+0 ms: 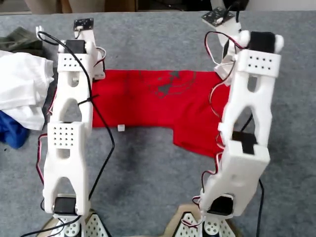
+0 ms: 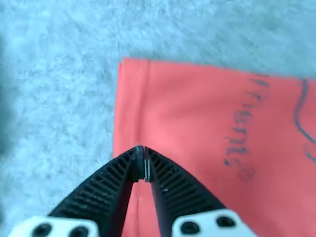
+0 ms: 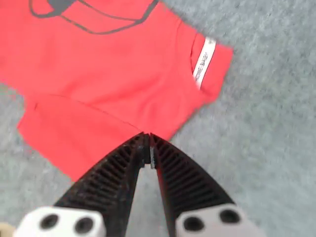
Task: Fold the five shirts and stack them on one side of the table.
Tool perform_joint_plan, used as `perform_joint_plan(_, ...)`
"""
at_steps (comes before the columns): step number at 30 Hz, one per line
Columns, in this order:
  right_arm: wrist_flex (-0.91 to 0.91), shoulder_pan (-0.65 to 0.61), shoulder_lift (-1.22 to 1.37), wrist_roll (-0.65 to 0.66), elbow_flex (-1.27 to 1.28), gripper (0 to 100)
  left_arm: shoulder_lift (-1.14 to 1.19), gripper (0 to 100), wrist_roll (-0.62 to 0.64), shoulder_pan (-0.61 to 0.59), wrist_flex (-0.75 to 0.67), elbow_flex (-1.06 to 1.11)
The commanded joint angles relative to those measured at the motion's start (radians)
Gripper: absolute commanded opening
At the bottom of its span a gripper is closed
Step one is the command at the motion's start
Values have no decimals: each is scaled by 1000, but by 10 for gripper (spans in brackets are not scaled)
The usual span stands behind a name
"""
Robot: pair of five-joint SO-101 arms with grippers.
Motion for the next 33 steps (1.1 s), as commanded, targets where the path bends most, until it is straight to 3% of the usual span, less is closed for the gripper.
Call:
perform_joint_plan(1, 28, -13, -176, 49, 51, 5, -73, 19, -8, 11, 84, -169)
perform_joint_plan(6, -15, -10, -398, 123, 395, 5, -73, 19, -6, -11, 87, -187)
perform_joint_plan(11, -180, -5, -656, 230, 848, 10, -90, 19, -3, -12, 87, -100)
perform_joint_plan(16, -321, -7, -891, 339, 1256, 100, -265, 19, -2, -18, 89, 66)
perform_joint_plan(26, -456, -8, -1084, 468, 1644, 124, -780, 19, -9, -37, -29, 775)
perform_joint_plan(33, -597, -15, -1084, 499, 1764, 127, -1124, 19, -21, -34, -400, 1521)
